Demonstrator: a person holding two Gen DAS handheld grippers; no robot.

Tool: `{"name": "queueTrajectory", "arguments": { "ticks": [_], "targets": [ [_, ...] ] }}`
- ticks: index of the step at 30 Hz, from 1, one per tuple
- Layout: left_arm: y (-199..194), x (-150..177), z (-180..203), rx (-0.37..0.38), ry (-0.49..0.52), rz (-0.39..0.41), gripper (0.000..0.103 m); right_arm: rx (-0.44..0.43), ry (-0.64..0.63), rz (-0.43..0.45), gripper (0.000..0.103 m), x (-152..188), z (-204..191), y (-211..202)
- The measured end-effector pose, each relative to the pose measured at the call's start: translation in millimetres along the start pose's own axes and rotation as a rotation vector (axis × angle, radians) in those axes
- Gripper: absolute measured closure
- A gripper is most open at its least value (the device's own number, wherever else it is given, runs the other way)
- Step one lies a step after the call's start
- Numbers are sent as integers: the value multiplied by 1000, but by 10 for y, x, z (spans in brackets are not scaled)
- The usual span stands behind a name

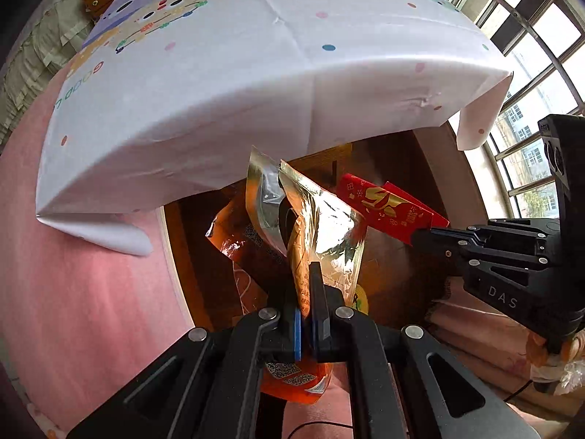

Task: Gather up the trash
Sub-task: 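Carry the snack bag and red packet over the bin and open both tools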

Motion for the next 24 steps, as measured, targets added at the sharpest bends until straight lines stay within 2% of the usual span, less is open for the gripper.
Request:
{"name": "queueTrajectory", "arguments": {
  "ticks": [7, 13, 16, 17, 18, 19, 20, 21, 24],
  "targets": [
    [1296, 255, 249, 15, -24, -54, 100, 35, 211, -31, 103, 410, 794, 1119],
    [2038, 386, 413, 24, -14, -45, 99, 62, 334, 0, 102, 524, 1318, 1727],
    [2278, 463, 461, 10, -17, -61, 79, 60, 375, 0, 99, 590, 1515, 1887],
    [2343, 483, 462, 16, -22, -70, 67, 60, 382, -2, 96, 568, 1557, 1949],
    [2390, 491, 459, 24, -28, -74, 56, 61, 383, -3, 88, 580, 1593, 1974],
    [2425, 511, 451, 21, -34, -75, 49, 65, 380, -3, 81, 594, 1611, 1989],
    [2454, 517, 432, 11, -38, -75, 35, 66, 377, -2, 78, 576, 1616, 1991],
    [2470, 512, 407, 2, -43, -71, 29, 68, 375, -2, 72, 577, 1611, 1992],
    [2458, 519, 317, -23, -61, -65, 29, 75, 376, 5, 70, 602, 1607, 1930]
  ]
}}
Point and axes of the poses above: each gripper's, at about its wrist camera, not at the fingertips, and y roughly the way its jaws point, z to its right, x to its underside, the point moved 4 cm from there along y, roughly the way its jaws point, and after that the axes turned 9 degrees about -x, right-handed, at the moved point
